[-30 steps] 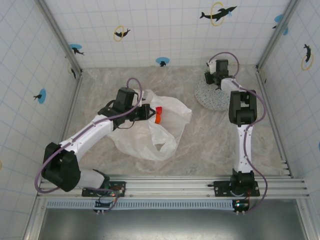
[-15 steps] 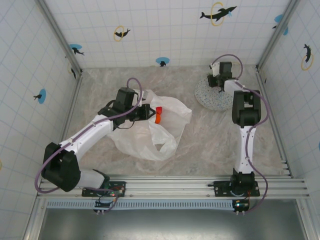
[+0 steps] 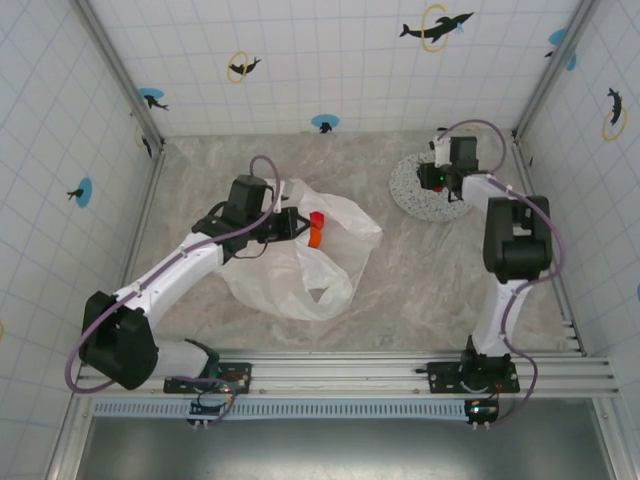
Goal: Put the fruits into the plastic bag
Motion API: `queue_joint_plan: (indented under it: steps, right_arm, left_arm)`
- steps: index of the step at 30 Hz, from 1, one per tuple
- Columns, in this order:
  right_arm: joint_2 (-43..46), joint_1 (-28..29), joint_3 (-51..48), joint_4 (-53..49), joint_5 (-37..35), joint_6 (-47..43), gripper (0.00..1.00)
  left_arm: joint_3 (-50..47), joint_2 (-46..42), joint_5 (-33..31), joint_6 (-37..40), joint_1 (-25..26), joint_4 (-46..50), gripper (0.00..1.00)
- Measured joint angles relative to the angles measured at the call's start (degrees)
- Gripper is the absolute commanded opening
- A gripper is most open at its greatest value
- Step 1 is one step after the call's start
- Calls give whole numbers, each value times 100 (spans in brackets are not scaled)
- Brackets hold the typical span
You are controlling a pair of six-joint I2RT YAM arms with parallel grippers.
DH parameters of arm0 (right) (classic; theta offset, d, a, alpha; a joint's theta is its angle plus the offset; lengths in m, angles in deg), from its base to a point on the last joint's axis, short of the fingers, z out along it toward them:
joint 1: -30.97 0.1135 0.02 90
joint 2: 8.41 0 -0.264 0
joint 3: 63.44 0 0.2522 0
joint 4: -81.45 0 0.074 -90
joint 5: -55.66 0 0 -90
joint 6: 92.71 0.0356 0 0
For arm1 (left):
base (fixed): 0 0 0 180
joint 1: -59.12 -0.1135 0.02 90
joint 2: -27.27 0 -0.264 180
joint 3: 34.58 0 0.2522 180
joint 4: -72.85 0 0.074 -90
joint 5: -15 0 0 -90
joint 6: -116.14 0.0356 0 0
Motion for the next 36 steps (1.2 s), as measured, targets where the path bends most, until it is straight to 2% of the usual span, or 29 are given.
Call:
queue_joint_plan:
  steps: [5,10,15,20,23,30,36]
  right_arm:
    - [2079,369,-1930,577,461,566,45]
    - [3652,1554,-2911,896,756,734,45]
    - [4433,2636,-3536,1241,879,796,45]
    - [4181,3654,-3856,1539,844,588,45]
    - [3685,3917,-3853,1790,730,376,45]
    - [2352,4009,-3416,2153,391,-7,45]
    - [1670,4030,-3193,3150,116,72,45]
  left_arm:
    - [-85,-57,92,-50,0,4,0]
    - [-153,-190,85,-46,0,7,0]
    - [-186,-199,85,-39,0,44,0]
    - [-186,-201,87,-26,0,46,0]
    - [-184,-201,87,-26,0,46,0]
    - [-184,-208,90,-26,0,46,0]
    - [-181,-208,90,-26,0,46,0]
